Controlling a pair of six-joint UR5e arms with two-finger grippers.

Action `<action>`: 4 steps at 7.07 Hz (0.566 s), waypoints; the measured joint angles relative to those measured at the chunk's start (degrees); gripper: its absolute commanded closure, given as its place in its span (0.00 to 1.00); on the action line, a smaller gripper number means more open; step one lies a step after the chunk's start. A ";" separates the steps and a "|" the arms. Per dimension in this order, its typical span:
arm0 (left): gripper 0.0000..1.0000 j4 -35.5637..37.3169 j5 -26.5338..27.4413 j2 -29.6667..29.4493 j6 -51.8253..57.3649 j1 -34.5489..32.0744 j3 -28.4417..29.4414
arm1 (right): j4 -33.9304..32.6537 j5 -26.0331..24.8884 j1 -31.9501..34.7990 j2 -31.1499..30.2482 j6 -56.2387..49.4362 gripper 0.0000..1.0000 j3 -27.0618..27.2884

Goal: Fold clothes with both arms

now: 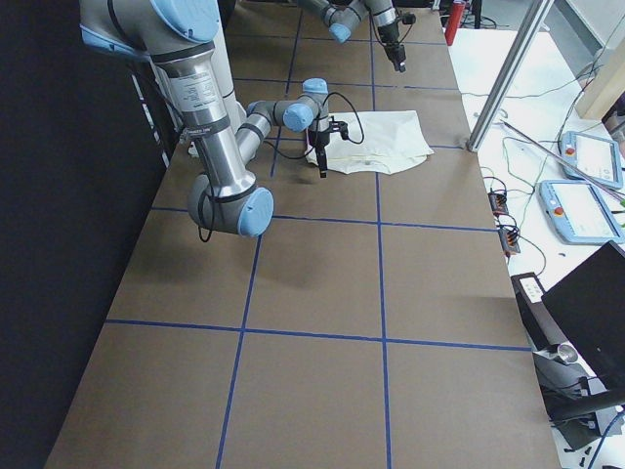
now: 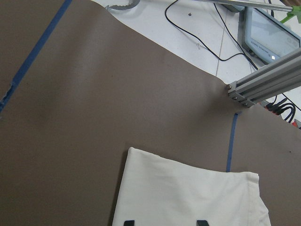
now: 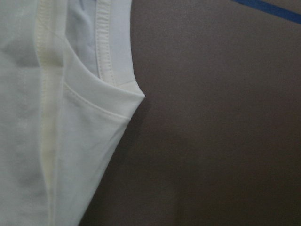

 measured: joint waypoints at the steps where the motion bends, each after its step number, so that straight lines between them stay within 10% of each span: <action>1: 0.46 0.00 -0.02 -0.03 -0.04 0.00 -0.10 | 0.39 -0.14 -0.19 0.27 1.66 0.00 0.13; 4: 0.46 0.01 -0.09 -0.01 -0.17 0.00 -0.21 | 12.54 -0.75 -2.40 0.57 30.13 0.30 -0.75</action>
